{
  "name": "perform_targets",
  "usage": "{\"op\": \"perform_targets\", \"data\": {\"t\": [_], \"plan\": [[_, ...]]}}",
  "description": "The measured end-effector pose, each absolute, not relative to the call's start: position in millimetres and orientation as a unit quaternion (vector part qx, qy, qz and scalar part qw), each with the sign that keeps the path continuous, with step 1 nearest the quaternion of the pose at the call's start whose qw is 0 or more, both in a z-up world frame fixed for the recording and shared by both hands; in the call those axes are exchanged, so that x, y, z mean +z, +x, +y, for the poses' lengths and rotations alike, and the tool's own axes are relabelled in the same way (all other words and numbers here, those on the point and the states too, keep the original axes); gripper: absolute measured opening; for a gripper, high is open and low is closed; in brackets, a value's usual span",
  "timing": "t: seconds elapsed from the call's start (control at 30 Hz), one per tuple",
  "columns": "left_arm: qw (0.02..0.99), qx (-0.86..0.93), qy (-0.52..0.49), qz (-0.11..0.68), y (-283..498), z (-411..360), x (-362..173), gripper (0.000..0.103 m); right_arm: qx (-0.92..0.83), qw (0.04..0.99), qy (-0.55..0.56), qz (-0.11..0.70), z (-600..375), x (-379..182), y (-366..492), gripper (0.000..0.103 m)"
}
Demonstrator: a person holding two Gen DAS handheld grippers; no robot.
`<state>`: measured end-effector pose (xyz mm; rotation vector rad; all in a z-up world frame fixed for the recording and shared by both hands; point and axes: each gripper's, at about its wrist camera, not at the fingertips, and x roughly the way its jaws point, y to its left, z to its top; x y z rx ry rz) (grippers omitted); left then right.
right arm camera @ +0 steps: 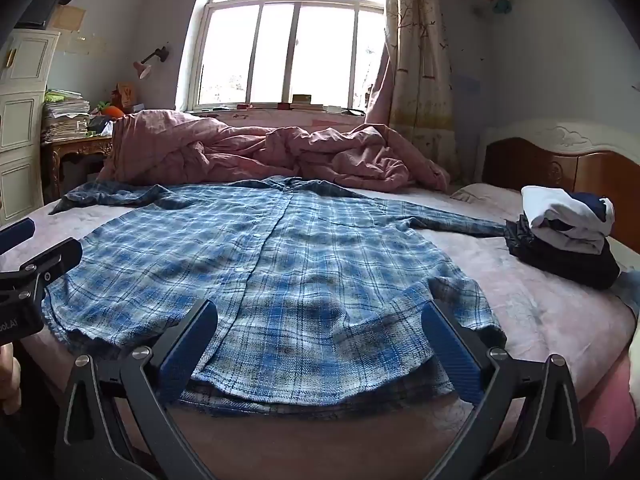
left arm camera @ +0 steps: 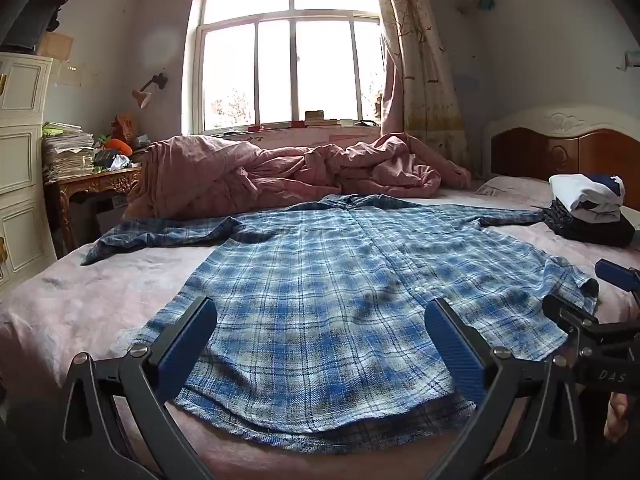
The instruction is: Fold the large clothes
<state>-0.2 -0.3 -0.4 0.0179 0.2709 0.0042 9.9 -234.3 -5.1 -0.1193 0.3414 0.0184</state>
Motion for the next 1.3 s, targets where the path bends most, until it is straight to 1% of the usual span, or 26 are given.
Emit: {"op": "perform_targets", "data": {"t": [0.27, 0.5, 1.3], "plan": [[0.989, 0.000, 0.025, 0.146, -2, -6, 5, 0.103, 0.008, 0.985, -0.063, 0.160, -227, -7, 12, 0.103], [0.989, -0.005, 0.013, 0.148, -1, -4, 1, 0.103, 0.007, 0.986, -0.058, 0.158, -235, -6, 7, 0.103], [0.991, -0.004, 0.013, 0.131, -6, -5, 1, 0.103, -0.006, 0.986, -0.063, 0.152, -235, -9, 9, 0.103]]}}
